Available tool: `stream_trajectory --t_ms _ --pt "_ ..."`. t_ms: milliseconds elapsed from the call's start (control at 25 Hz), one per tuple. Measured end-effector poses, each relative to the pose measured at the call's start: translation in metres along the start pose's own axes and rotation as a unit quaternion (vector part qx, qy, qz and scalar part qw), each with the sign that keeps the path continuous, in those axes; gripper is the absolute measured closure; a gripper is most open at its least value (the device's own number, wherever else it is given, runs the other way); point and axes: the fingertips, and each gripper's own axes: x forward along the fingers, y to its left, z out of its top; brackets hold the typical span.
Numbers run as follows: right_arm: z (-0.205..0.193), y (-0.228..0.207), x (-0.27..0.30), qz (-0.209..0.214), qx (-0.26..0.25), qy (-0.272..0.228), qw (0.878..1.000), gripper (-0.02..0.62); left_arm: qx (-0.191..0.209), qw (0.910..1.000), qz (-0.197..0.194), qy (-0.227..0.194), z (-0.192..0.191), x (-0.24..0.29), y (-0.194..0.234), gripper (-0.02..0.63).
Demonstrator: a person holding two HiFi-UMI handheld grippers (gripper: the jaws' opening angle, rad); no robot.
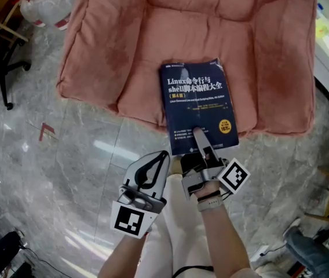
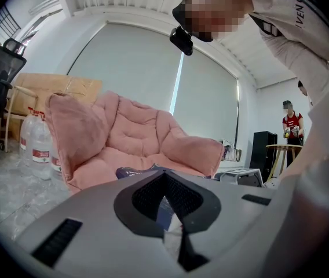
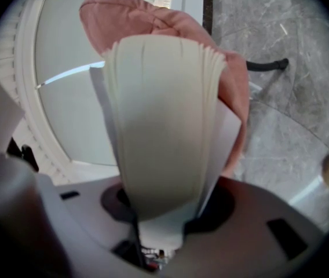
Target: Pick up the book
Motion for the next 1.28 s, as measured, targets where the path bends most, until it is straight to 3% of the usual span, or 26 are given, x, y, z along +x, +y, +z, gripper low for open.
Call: stream_trajectory --t_ms 480,1280 --pt "0.002 0.014 -0.006 0.051 0.025 -0.004 0.998 0.420 -0.005 0.9999 0.002 -0.012 0.008 0.002 0.008 0.592" --pt "-0.001 0.047 -0.010 0.079 -0.005 0.020 0.997 0.419 -0.004 0.9996 -0.012 -0.026 0.033 0.019 0.009 0.594"
